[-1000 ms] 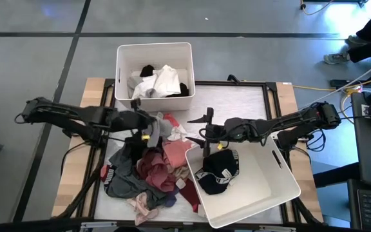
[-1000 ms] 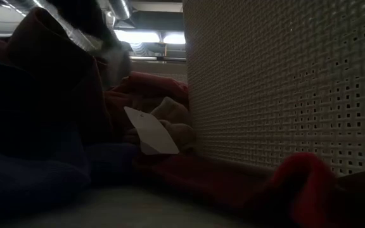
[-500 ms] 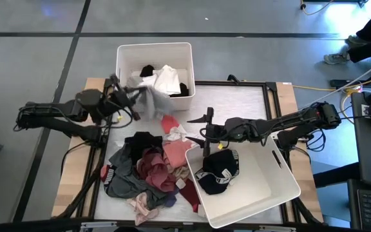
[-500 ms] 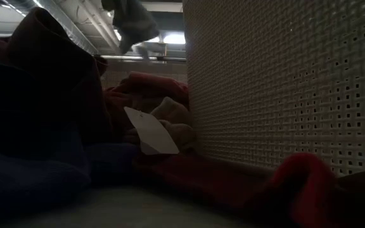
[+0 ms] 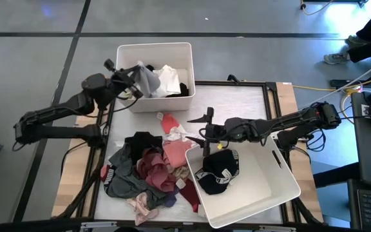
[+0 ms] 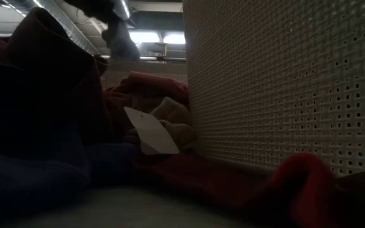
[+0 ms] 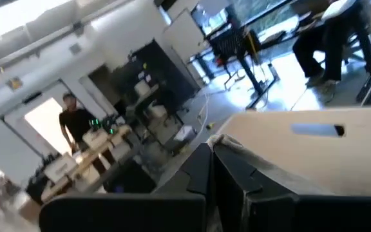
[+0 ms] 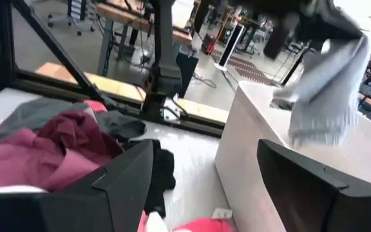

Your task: Sort clothes

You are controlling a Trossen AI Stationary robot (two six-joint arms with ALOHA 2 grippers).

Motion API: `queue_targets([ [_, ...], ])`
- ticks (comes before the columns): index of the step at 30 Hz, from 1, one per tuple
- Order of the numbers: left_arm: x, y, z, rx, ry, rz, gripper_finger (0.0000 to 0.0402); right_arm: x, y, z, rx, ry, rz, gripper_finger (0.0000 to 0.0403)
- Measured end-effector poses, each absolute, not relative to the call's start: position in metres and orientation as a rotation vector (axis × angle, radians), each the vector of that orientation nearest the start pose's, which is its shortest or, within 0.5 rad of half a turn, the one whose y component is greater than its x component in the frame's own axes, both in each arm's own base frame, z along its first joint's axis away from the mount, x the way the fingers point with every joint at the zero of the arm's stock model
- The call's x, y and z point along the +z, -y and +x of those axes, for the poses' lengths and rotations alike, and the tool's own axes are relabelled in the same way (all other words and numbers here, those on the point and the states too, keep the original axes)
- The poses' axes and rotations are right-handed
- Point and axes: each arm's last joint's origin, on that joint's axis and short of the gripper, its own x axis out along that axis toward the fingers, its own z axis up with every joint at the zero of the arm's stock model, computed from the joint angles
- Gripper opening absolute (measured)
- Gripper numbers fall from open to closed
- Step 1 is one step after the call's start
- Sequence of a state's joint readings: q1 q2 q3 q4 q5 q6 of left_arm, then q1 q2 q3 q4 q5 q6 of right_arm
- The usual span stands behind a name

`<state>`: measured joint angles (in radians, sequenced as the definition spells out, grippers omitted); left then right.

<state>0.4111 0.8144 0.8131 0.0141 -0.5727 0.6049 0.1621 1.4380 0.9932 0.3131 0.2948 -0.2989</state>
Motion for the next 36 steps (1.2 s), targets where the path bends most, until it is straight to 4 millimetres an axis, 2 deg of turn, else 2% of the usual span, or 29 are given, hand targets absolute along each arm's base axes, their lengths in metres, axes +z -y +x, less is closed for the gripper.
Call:
queue_targets([
  [6, 0.342, -0.109, 0.158, 1.04, -0.362, 0.48, 0.0005, 0.3, -0.04, 0.324, -0.127, -0.161, -0.323, 0.028],
  [9, 0.339, -0.116, 0.158, 1.067, -0.386, 0.468, 0.0021, 0.299, -0.041, 0.324, -0.123, -0.171, -0.313, 0.028],
  [14, 0.331, -0.124, 0.158, 1.089, -0.426, 0.411, 0.0085, 0.299, -0.04, 0.324, -0.134, -0.175, -0.313, 0.028],
  [18, 0.324, -0.122, 0.156, 1.057, -0.448, 0.307, 0.0145, 0.299, -0.04, 0.324, -0.138, -0.18, -0.314, 0.028],
  [21, 0.326, -0.115, 0.154, 0.917, -0.429, 0.224, 0.018, 0.297, -0.04, 0.323, -0.147, -0.195, -0.32, 0.028],
  [25, 0.337, -0.099, 0.154, 0.641, -0.312, 0.124, 0.0207, 0.298, -0.039, 0.324, -0.155, -0.188, -0.327, 0.028],
  [30, 0.337, -0.076, 0.159, 0.302, -0.276, 0.084, 0.0211, 0.298, -0.039, 0.323, -0.154, -0.189, -0.328, 0.028],
  [36, 0.32, -0.053, 0.177, 0.107, -0.349, 0.076, 0.0206, 0.298, -0.039, 0.324, -0.156, -0.185, -0.318, 0.028],
])
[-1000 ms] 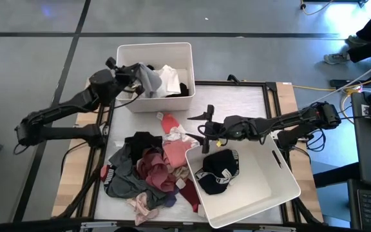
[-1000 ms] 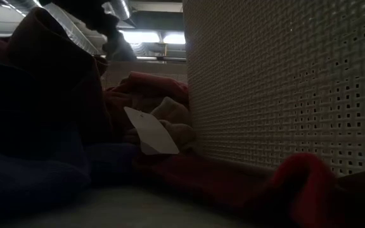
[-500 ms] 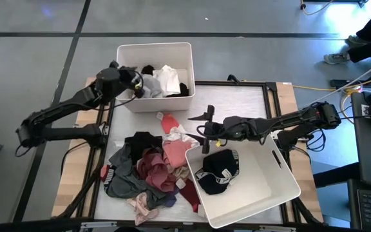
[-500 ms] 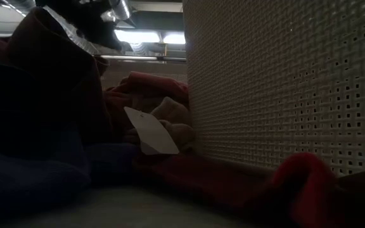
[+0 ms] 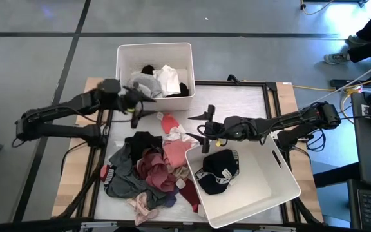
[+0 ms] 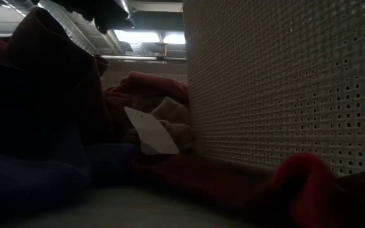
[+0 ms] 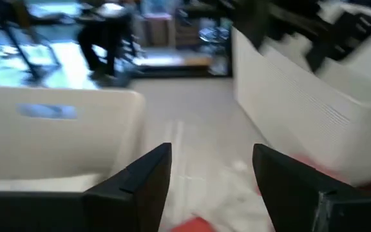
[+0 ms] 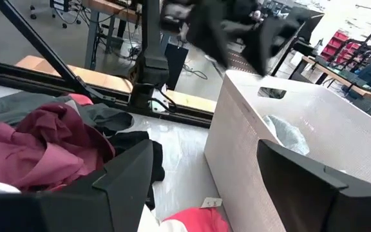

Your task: Sort clothes

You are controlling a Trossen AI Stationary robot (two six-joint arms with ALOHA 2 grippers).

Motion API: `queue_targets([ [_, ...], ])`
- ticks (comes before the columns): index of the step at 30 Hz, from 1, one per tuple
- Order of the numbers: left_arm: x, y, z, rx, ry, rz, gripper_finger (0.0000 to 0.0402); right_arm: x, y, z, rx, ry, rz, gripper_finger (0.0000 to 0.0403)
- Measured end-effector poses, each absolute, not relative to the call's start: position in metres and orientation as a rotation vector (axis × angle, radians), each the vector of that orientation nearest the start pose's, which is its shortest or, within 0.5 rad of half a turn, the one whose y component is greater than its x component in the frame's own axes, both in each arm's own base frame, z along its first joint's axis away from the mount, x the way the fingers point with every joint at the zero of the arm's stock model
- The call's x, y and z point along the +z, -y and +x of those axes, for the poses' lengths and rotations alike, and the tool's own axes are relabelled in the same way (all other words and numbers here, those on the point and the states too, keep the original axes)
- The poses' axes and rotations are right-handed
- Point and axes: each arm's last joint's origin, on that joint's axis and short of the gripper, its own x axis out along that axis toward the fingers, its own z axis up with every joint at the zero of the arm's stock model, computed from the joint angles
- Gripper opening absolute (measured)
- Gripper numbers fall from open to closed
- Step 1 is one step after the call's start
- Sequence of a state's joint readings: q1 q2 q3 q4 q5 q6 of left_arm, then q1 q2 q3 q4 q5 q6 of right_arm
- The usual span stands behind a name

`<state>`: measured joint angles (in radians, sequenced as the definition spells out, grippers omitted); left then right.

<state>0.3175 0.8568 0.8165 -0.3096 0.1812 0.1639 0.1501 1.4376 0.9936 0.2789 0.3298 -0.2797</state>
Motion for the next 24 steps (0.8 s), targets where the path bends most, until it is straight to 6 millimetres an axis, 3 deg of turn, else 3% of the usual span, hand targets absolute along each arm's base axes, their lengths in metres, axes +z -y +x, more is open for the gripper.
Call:
queue_targets([
  [14, 0.233, -0.031, 0.221, 0.092, -0.616, -0.034, 0.0205, 0.299, -0.039, 0.324, -0.156, -0.182, -0.322, 0.028],
  [24, 0.198, -0.016, 0.254, 0.017, -0.665, -0.033, 0.0205, 0.298, -0.039, 0.323, -0.155, -0.188, -0.323, 0.028],
])
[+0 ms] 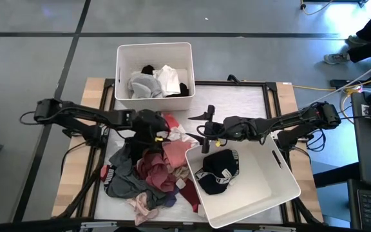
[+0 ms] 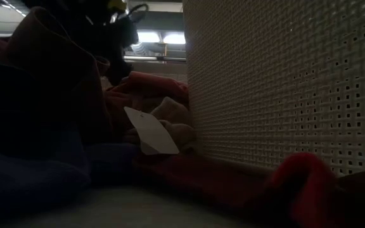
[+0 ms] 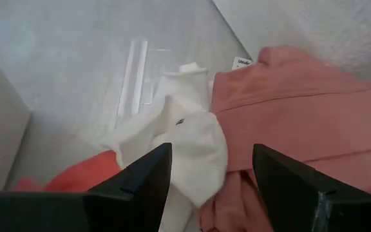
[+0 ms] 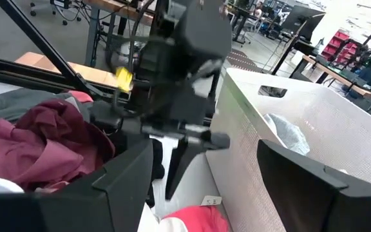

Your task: Sort clothes

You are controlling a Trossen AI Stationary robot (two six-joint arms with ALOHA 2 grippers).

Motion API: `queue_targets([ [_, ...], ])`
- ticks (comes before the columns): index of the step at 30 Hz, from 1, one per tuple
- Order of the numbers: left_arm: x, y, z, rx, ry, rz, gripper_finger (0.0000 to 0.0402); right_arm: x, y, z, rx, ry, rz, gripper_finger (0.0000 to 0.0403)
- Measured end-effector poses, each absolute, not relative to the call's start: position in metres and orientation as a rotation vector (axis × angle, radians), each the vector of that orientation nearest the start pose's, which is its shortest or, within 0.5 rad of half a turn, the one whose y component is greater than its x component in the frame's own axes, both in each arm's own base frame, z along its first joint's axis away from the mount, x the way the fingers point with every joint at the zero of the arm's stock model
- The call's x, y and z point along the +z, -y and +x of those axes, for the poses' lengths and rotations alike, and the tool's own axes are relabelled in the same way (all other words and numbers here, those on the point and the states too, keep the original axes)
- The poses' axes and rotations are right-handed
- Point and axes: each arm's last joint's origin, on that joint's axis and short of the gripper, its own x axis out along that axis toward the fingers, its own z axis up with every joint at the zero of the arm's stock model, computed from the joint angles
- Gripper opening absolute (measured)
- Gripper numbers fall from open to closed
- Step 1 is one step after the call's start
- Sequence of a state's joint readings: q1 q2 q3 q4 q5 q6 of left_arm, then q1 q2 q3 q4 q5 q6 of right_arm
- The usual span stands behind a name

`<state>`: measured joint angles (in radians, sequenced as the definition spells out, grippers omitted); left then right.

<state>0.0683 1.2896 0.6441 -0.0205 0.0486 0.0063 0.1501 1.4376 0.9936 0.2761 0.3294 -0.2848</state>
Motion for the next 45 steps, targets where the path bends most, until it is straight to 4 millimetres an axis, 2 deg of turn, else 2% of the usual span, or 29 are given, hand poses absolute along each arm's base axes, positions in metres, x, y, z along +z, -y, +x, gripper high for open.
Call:
queue_targets([
  [7, 0.177, -0.018, 0.267, 0.074, -0.704, 0.004, 0.0205, 0.298, -0.039, 0.323, -0.154, -0.19, -0.326, 0.028],
  [13, 0.172, -0.017, 0.269, 0.05, -0.729, 0.018, 0.0198, 0.297, -0.039, 0.323, -0.152, -0.198, -0.334, 0.028],
  [18, 0.172, -0.018, 0.268, 0.037, -0.734, 0.052, 0.0139, 0.297, -0.039, 0.323, -0.152, -0.199, -0.336, 0.028],
  [24, 0.171, -0.018, 0.268, 0.014, -0.744, 0.111, 0.0022, 0.299, -0.037, 0.324, -0.161, -0.18, -0.33, 0.028],
  [25, 0.171, -0.018, 0.268, 0.018, -0.744, 0.119, 0.0012, 0.299, -0.037, 0.324, -0.161, -0.181, -0.33, 0.028],
  [33, 0.173, -0.023, 0.267, 0.185, -0.744, 0.184, 0.0003, 0.298, -0.037, 0.324, -0.161, -0.184, -0.324, 0.028],
  [38, 0.185, -0.024, 0.263, 0.245, -0.708, 0.232, 0.0001, 0.297, -0.037, 0.324, -0.159, -0.198, -0.325, 0.028],
  [45, 0.231, -0.026, 0.243, 0.383, -0.537, 0.314, 0.0001, 0.295, -0.035, 0.324, -0.164, -0.221, -0.328, 0.028],
])
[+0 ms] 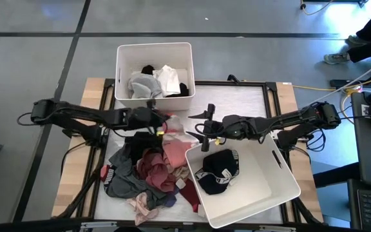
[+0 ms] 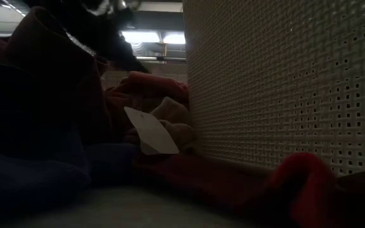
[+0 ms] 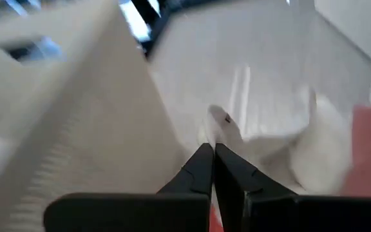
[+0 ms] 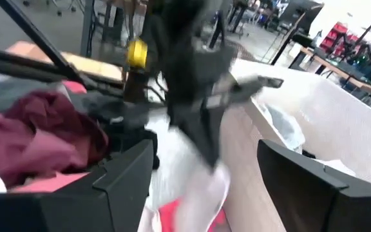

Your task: Sort clothes

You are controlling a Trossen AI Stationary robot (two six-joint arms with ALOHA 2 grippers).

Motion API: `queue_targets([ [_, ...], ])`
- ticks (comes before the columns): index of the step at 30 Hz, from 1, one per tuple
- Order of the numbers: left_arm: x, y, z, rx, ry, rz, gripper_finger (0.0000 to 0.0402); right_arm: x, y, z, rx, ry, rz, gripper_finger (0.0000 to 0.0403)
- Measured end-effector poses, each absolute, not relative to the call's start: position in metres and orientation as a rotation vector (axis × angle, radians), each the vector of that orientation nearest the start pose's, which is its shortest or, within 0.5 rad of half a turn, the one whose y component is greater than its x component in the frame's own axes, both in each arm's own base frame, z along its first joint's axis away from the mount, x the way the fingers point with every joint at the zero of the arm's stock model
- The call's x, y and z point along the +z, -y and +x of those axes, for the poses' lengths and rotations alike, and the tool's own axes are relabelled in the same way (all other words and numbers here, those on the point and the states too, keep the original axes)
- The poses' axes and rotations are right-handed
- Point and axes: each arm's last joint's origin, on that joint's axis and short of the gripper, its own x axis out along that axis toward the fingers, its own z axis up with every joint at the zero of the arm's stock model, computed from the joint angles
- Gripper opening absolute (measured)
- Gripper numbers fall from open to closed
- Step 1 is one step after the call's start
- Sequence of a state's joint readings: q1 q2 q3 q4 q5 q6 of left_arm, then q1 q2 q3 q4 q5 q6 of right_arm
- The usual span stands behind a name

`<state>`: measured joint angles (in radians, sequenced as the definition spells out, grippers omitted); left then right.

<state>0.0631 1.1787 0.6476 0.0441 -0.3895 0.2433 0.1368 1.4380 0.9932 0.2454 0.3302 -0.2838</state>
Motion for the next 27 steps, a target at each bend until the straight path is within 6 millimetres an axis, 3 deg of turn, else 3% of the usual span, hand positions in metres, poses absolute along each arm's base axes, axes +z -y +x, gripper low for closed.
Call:
queue_targets([
  [6, 0.276, -0.025, 0.213, 0.419, -0.332, 0.356, 0.0001, 0.295, -0.035, 0.324, -0.165, -0.217, -0.328, 0.028],
  [12, 0.316, -0.028, 0.179, 0.579, -0.124, 0.432, 0.0001, 0.297, -0.035, 0.324, -0.17, -0.201, -0.306, 0.028],
  [19, 0.343, -0.041, 0.151, 0.788, 0.007, 0.551, 0.0001, 0.298, -0.035, 0.324, -0.173, -0.188, -0.302, 0.028],
  [27, 0.36, -0.067, 0.143, 0.931, 0.139, 0.683, 0.0001, 0.307, -0.03, 0.318, -0.323, -0.181, -0.359, 0.028],
])
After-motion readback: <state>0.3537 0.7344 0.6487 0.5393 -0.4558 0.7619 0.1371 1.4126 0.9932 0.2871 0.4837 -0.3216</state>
